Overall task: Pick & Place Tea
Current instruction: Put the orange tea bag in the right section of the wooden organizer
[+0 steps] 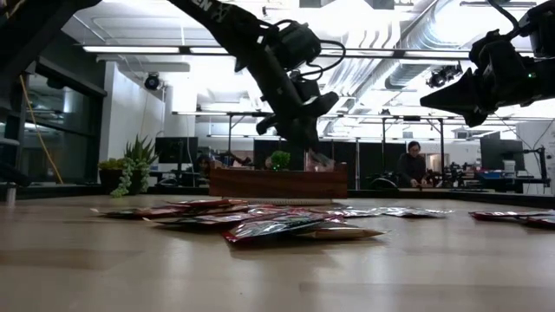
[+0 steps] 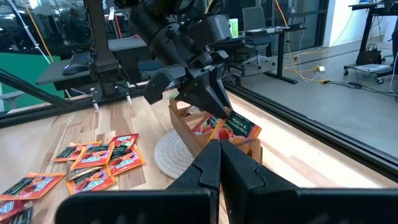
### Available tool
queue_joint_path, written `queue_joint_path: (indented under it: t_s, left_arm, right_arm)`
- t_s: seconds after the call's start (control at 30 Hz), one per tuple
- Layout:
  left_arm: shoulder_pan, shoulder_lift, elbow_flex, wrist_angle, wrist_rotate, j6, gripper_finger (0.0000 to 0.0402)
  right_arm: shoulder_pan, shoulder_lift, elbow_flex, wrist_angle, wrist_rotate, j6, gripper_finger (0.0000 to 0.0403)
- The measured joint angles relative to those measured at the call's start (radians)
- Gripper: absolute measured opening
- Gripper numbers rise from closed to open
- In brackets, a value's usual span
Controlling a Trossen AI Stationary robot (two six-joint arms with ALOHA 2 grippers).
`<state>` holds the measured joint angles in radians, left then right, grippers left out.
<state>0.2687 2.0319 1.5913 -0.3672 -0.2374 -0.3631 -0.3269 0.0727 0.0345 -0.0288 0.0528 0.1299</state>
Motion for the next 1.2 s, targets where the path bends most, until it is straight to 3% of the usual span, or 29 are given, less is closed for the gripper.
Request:
queue_joint_path:
  t_s: [0.23,0.43,1.03,1.2]
  left_arm:
    - [0.0,0.0,0.0,-0.065,-0.082,0.003,0.0177]
    - [0.0,0.0,0.0,-0.086,-0.121,0.025,0.0223]
    - [-0.007,-0.063,0.001,-0.112,-0.136,0.06,0.0234]
    - [-0.02,-0.109,0.001,-0.223,-0.089,0.071,0.0234]
  right_arm:
    - [0.0,0.0,0.0,0.0,0.0,0.0,0.0]
    - [0.0,0.0,0.0,0.0,0.0,0.0,0.0]
    - [0.0,0.0,0.0,0.0,0.0,0.0,0.0]
    - [0.0,0.0,0.0,0.0,0.0,0.0,0.0]
